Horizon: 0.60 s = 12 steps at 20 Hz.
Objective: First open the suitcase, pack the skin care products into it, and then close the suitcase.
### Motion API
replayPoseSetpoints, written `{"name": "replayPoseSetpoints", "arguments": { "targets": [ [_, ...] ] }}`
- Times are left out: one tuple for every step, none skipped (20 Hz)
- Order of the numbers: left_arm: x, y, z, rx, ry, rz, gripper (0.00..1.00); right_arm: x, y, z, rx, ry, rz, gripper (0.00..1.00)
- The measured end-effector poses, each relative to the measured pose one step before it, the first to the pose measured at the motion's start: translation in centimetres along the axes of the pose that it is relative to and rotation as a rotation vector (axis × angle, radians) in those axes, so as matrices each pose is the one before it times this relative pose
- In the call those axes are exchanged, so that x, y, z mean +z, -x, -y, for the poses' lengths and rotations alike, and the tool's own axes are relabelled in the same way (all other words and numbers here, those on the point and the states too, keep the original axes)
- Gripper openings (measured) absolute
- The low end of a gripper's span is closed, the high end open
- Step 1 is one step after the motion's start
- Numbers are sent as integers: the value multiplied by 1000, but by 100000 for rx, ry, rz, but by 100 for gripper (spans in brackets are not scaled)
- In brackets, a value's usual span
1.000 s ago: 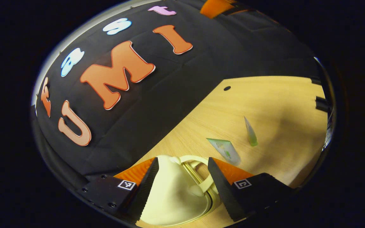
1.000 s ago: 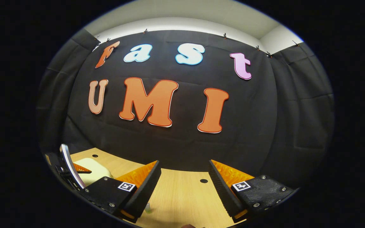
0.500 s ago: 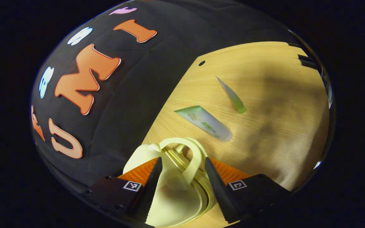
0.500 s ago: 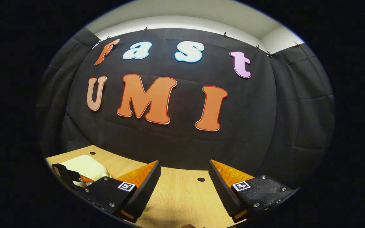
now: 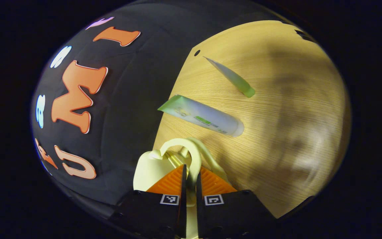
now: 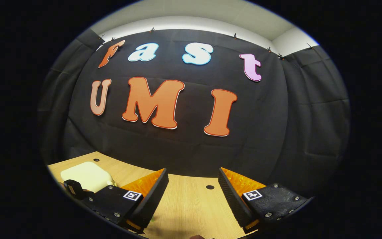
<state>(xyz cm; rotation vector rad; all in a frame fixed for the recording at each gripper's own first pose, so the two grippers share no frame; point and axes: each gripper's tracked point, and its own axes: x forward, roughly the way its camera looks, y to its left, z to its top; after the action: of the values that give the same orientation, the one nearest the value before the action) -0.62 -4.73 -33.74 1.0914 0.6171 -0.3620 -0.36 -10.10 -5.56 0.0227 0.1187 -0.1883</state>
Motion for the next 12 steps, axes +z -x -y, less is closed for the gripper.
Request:
{"name": "replayPoseSetpoints", "arguments": {
  "targets": [
    [470,2500,-1046,3520,1142,1835,13,-15,144,-45,87,261,-129,95],
    [486,-27,-640,1795,4384,2310,1,-90,65,-57,-22,310,-201,96],
    [158,617,-454,523,6368,1304,1,-12,80,-157,192,230,-309,95],
    [288,383,-768,1090,5850,1950,1,-154,-145,-310,211,198,-401,96],
    [135,-6,-774,1245,4222,956,1,11,-4,-203,415,-24,-317,95],
    [374,336,-1038,2092,3352,1364,1,-138,-33,-399,672,-108,-432,95],
    [124,562,-1172,1734,3201,770,1,80,-78,-483,753,-149,-288,95],
    [225,525,-912,1778,3640,970,1,52,-215,-651,1063,-62,-174,95],
    [-179,724,-1219,1254,4049,192,1,166,11,-472,859,176,181,95],
    [-87,351,-1456,1861,4160,845,1,128,-58,-610,950,411,207,95],
    [-204,251,-1204,1717,3744,346,1,166,-151,-665,914,537,220,95],
    [31,227,-1164,2175,3688,1090,1,35,44,-571,975,484,33,95]
  ]
}}
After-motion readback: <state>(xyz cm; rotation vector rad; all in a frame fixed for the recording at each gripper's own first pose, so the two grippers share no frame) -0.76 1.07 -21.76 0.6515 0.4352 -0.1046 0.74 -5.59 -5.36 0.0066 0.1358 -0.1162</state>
